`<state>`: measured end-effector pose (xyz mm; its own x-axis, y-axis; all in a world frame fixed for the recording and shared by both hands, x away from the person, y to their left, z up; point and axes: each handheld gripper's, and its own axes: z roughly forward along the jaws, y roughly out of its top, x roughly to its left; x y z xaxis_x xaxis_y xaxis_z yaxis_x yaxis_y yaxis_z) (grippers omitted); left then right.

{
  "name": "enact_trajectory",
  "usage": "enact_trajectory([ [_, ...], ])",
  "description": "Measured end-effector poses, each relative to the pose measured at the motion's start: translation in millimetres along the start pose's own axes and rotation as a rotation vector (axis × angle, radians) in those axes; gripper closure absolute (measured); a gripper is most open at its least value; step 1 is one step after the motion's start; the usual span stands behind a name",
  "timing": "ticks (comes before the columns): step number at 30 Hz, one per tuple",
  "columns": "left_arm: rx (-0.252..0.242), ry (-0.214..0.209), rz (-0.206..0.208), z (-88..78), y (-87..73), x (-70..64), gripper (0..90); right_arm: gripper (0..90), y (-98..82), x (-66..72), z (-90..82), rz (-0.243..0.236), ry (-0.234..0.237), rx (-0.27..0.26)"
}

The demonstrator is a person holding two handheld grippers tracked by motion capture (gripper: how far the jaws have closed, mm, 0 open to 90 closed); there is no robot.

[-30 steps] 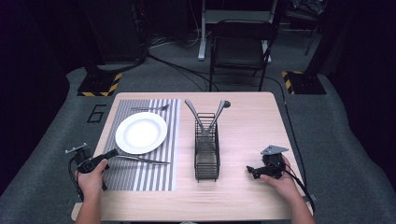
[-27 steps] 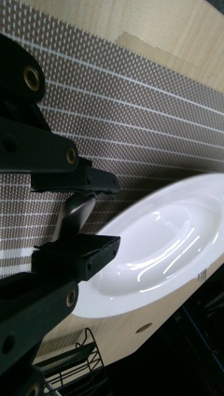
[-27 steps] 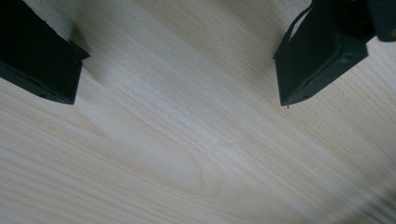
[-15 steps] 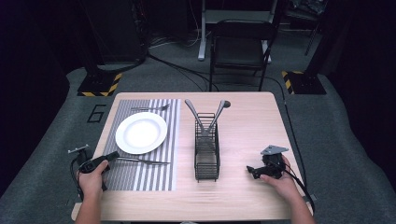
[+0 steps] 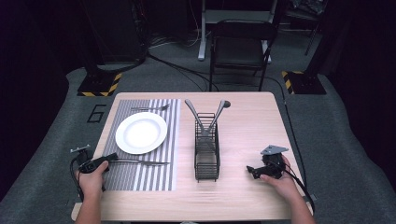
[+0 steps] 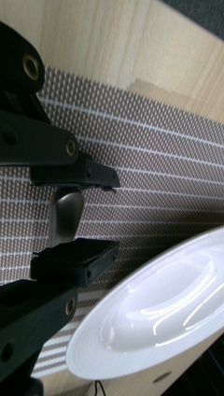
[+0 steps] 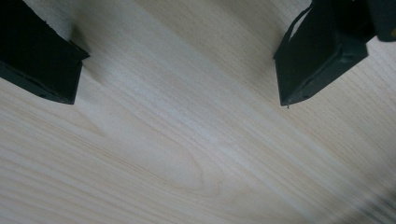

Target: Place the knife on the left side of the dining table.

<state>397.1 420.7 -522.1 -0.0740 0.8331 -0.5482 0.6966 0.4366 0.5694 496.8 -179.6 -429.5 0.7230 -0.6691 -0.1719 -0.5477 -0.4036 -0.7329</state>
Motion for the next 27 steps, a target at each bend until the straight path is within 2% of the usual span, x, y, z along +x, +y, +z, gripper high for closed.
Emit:
enact_trajectory([
  [2, -0.022, -0.01, -0.007, -2.2, 0.3, 1.1, 63.8, 0.0, 0.0, 0.0, 0.0, 0.0, 0.0, 0.0],
  [4, -0.027, -0.008, 0.008, -3.7, 0.4, 0.7, 63.7, 0.0, -0.1, 0.0, 0.1, 0.0, 0.0, 0.0],
  [11, -0.032, 0.019, 0.035, -7.4, 0.6, -2.4, 62.9, 0.0, -0.1, 0.0, 0.1, -0.001, 0.0, -0.001],
  [16, -0.03, 0.012, 0.051, -10.1, 0.8, -7.3, 61.9, 0.0, -0.1, 0.0, 0.1, 0.0, 0.0, 0.0],
  [20, -0.033, 0.005, 0.099, -14.3, 1.2, -13.4, 61.4, 0.0, -0.1, 0.0, 0.1, -0.001, 0.0, -0.001],
  [22, -0.043, -0.012, 0.102, -14.8, 0.8, -18.4, 61.2, 0.0, -0.1, 0.0, 0.1, -0.001, 0.0, 0.0],
  [25, -0.04, -0.017, 0.13, -15.3, 0.5, -27.0, 60.9, 0.0, -0.1, 0.0, 0.1, 0.0, 0.0, 0.0],
  [27, -0.038, -0.025, 0.162, -14.9, 0.0, -33.2, 60.4, 0.0, -0.1, 0.0, 0.1, -0.001, -0.001, 0.0],
])
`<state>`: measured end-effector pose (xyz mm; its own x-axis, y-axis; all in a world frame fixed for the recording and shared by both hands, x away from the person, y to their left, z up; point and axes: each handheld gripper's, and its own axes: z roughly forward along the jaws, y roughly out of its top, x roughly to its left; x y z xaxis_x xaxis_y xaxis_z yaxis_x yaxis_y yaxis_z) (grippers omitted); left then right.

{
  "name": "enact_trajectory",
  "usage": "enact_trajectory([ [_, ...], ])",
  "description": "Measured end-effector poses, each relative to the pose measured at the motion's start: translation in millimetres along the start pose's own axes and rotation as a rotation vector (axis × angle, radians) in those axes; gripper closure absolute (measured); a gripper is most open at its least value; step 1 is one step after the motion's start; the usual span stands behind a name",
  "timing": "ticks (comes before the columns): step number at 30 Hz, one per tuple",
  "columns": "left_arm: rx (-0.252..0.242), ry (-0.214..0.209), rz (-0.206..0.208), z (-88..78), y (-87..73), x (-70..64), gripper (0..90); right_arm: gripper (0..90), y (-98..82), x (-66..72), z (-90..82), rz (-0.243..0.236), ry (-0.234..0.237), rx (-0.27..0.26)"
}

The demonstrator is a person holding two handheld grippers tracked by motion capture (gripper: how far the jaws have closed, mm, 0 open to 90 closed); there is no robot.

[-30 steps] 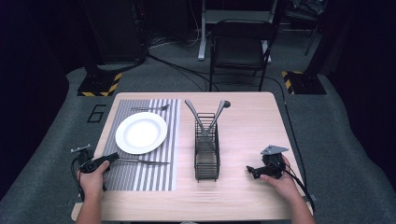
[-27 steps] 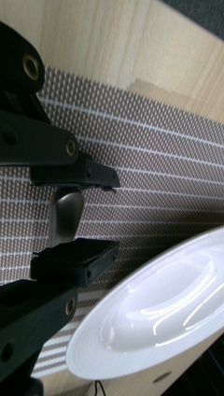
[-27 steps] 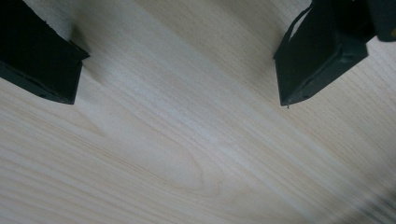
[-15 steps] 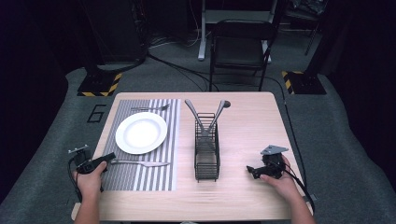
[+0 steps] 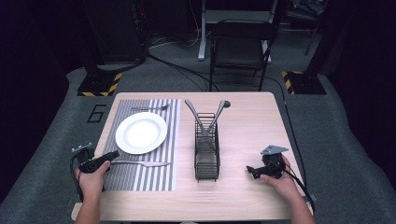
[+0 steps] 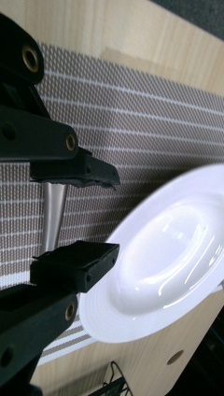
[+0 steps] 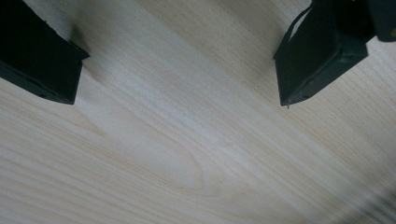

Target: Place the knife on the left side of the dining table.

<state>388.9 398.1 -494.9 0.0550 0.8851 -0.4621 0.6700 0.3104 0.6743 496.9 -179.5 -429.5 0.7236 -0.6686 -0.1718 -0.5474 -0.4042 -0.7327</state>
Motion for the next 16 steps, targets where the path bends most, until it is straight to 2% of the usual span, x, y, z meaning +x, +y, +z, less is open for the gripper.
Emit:
enact_trajectory([
  [1, -0.001, -0.002, 0.003, 0.5, -0.2, -4.0, 60.4, 0.0, 0.0, 0.0, 0.0, 0.0, 0.0, 0.0],
  [5, 0.01, -0.013, 0.08, 1.4, 0.1, -14.7, 59.6, 0.0, 0.0, 0.0, 0.0, 0.0, 0.0, 0.0],
  [8, 0.007, -0.027, 0.103, 2.4, -0.6, -23.3, 57.5, 0.0, 0.0, 0.0, 0.0, 0.0, 0.0, 0.0],
  [11, 0.015, -0.025, 0.147, 3.3, -1.1, -30.6, 56.7, 0.0, 0.0, 0.0, 0.0, 0.0, 0.0, 0.0],
  [16, 0.026, -0.036, 0.175, 5.4, -2.1, -38.8, 54.0, 0.0, 0.0, 0.0, 0.0, 0.0, 0.0, 0.0],
])
